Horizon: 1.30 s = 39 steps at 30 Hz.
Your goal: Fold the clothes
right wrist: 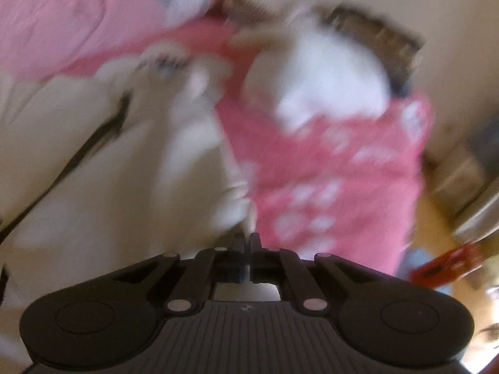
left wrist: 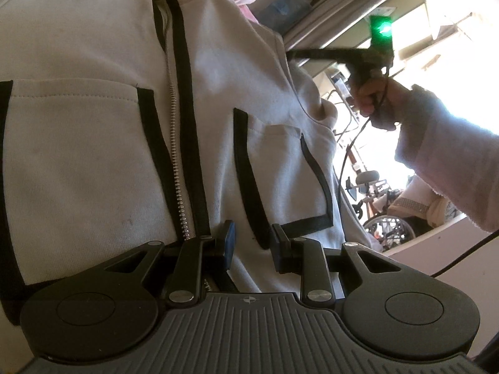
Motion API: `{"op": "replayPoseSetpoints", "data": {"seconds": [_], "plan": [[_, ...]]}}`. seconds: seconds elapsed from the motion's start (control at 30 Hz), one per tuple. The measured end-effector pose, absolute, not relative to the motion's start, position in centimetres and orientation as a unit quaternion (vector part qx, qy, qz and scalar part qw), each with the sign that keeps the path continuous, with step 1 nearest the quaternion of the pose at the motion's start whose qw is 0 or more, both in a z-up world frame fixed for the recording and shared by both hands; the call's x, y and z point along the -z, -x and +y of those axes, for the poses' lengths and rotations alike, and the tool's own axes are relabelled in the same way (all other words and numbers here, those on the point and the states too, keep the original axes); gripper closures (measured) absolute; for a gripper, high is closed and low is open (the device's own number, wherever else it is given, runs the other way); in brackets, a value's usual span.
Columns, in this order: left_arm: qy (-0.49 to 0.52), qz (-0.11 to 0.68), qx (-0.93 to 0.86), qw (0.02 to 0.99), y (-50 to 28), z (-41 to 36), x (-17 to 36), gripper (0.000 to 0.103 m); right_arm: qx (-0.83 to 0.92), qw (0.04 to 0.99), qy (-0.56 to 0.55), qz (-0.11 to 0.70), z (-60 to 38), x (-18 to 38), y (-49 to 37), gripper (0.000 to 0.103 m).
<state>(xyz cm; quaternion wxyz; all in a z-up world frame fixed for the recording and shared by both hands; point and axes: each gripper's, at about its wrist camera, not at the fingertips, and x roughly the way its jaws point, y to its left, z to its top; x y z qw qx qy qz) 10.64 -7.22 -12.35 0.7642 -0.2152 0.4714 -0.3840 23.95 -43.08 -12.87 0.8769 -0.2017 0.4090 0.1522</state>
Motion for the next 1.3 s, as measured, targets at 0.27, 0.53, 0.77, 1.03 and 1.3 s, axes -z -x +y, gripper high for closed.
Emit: {"op": "replayPoseSetpoints", "data": {"seconds": [0.27,0.53,0.77,1.03,1.3], "plan": [[0.213,0.469,0.385,0.766,-10.7,-7.4,12.5,0.077,-0.065,0.875,0.265,0.400,-43.0,16.5,-25.1,0.103],[0.215,0.470,0.384,0.765,-10.8,-7.5,12.5,0.077,0.039,0.882,0.227,0.410,-44.8,15.9,-26.1,0.066],[0.216,0.469,0.387,0.764,-10.8,-7.6,12.7,0.077,-0.038,0.923,0.154,0.351,-42.9,10.8,-23.7,0.071],[0.213,0.462,0.388,0.768,-10.5,-7.6,12.7,0.077,-0.088,0.884,0.186,0.419,-39.7,17.9,-27.3,0.077],[0.226,0.462,0.390,0.764,-10.6,-7.3,12.9,0.077,-0.150,0.901,0.146,0.379,-35.4,13.0,-27.5,0.082]]}}
